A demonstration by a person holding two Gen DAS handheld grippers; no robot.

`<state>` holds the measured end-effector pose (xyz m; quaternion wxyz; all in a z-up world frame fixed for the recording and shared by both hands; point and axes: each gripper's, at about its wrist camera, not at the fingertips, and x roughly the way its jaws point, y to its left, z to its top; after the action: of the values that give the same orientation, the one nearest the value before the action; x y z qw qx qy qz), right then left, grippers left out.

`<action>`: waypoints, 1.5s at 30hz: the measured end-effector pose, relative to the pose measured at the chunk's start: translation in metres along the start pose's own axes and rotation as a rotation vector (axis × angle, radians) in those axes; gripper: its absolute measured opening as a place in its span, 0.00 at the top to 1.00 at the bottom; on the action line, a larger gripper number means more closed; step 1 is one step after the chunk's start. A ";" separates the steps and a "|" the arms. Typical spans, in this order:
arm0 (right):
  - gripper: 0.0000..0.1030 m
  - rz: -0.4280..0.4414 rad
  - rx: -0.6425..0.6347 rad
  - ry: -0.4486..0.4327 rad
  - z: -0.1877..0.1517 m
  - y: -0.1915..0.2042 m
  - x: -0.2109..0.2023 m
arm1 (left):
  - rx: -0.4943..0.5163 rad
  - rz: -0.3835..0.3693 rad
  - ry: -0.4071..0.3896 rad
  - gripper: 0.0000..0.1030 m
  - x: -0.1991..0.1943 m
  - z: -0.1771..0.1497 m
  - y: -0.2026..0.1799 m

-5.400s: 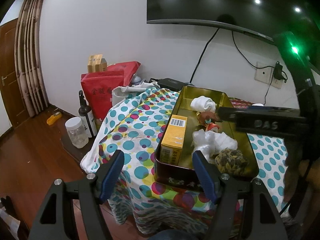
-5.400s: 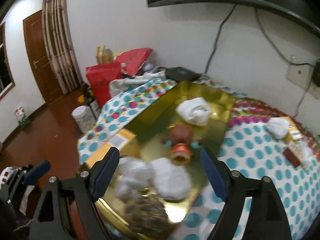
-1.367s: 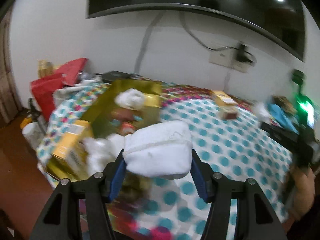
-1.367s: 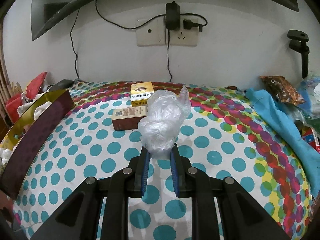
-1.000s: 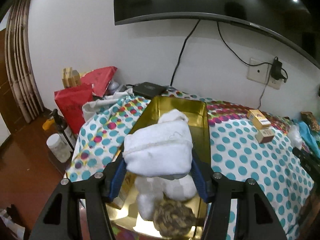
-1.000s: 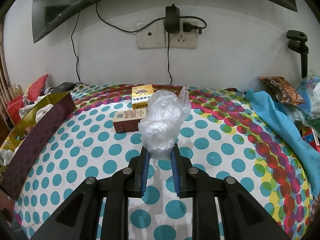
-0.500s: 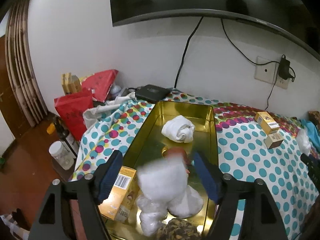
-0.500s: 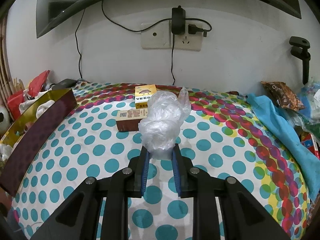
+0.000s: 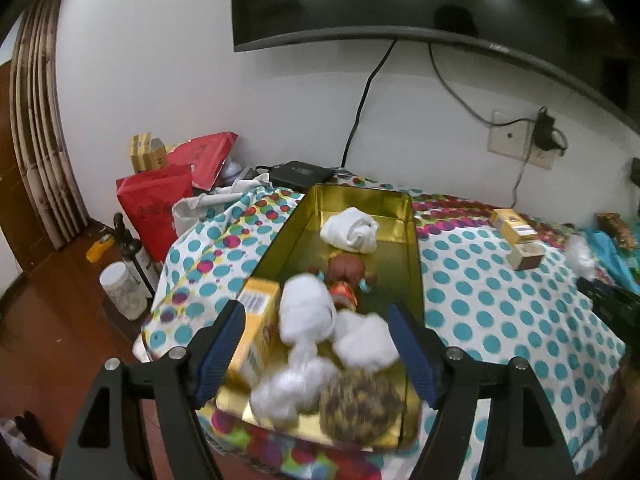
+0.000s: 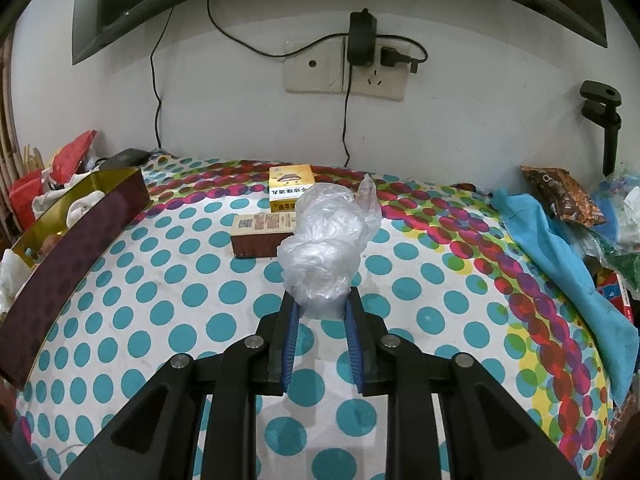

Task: Organize objects
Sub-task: 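Place the white towel into the gold tray and open the left gripper, then carry the plastic bundle over the tray and release it with the right gripper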

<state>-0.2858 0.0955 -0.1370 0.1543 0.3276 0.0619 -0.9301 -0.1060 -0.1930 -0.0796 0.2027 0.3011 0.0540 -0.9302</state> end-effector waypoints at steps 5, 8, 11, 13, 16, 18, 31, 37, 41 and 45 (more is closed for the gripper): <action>0.78 0.027 -0.007 0.012 0.000 0.022 0.001 | 0.036 -0.010 -0.010 0.26 -0.023 -0.035 0.007; 0.78 0.059 -0.060 0.010 0.003 0.055 0.000 | 0.017 -0.035 0.002 0.26 -0.029 -0.052 0.016; 0.78 0.116 -0.101 -0.002 0.010 0.094 -0.005 | 0.008 -0.045 0.004 0.26 -0.031 -0.059 0.023; 0.78 0.159 -0.129 -0.011 0.016 0.123 -0.009 | -0.008 -0.054 -0.001 0.26 -0.033 -0.061 0.027; 0.78 0.220 -0.168 -0.022 0.024 0.164 -0.015 | -0.024 -0.082 -0.012 0.26 -0.034 -0.065 0.030; 0.78 0.252 -0.191 -0.025 0.027 0.186 -0.018 | -0.011 -0.083 -0.018 0.26 -0.032 -0.067 0.029; 0.57 0.367 -0.244 -0.004 0.029 0.268 -0.024 | -0.031 -0.089 -0.027 0.26 -0.027 -0.069 0.039; 0.12 0.357 -0.266 -0.063 0.032 0.268 -0.036 | -0.021 -0.084 -0.039 0.26 -0.029 -0.070 0.037; 0.11 0.292 -0.258 -0.084 0.031 0.239 -0.037 | -0.004 -0.091 -0.069 0.26 -0.035 -0.070 0.032; 0.07 0.174 -0.188 -0.079 0.030 0.184 -0.027 | 0.003 -0.118 -0.097 0.26 -0.041 -0.070 0.025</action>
<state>-0.2237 -0.0779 -0.0997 0.2669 0.2791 0.1139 -0.9154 -0.0277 -0.1865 -0.1118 0.1496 0.2525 0.0602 -0.9541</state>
